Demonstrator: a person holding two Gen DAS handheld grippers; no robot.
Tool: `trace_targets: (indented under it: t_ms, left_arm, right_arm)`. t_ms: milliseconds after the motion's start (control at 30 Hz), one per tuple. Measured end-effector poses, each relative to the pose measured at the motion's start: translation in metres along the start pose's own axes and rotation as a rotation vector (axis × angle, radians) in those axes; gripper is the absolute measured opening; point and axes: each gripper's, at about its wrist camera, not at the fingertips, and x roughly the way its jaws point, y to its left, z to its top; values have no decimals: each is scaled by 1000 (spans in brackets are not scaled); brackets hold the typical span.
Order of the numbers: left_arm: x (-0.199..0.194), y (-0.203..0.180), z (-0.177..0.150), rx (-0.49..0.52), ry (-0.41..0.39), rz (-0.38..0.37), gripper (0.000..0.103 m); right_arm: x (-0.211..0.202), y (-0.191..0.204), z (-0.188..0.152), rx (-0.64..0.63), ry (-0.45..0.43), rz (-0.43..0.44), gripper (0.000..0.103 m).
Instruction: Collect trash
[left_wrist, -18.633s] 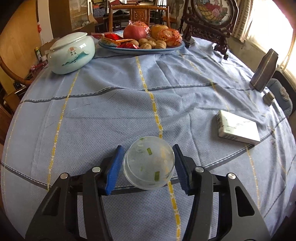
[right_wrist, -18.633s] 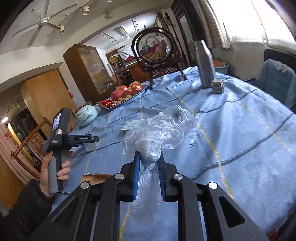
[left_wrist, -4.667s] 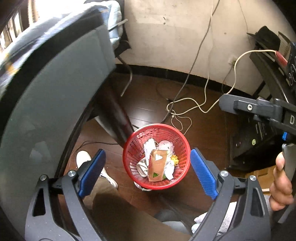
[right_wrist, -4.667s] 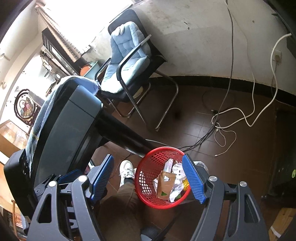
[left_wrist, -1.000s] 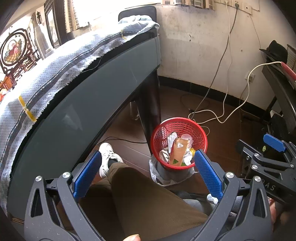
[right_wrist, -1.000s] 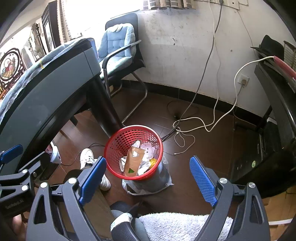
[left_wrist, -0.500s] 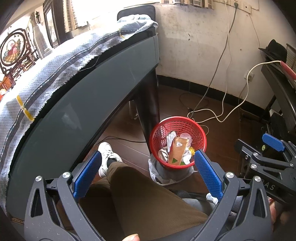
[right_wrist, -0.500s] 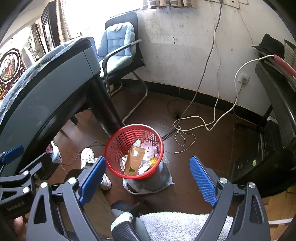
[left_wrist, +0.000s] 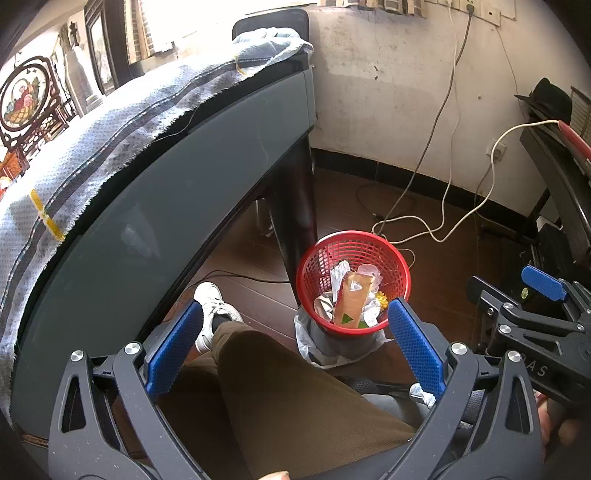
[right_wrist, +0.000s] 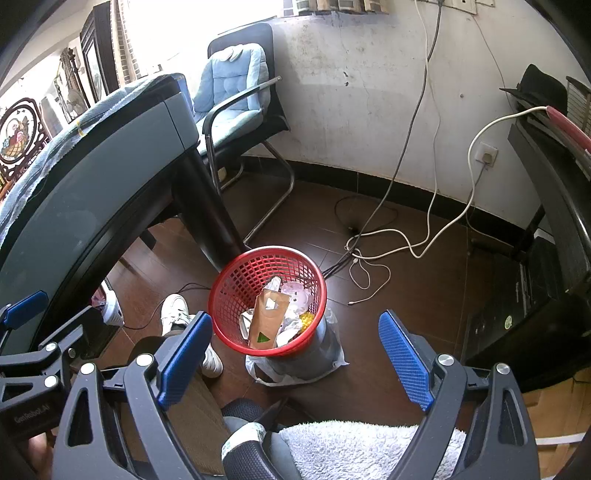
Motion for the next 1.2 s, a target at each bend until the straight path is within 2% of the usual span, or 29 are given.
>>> trace_targets:
  t_ms: [167,1200]
  left_arm:
    - [1,-2,-1,-2,12,-21,96]
    - [-5,-4,-2,26,-16,-18,96]
  right_arm:
    - [0,-1,1,-1,1,1,90]
    - [1,-3,2,0,2,5,90]
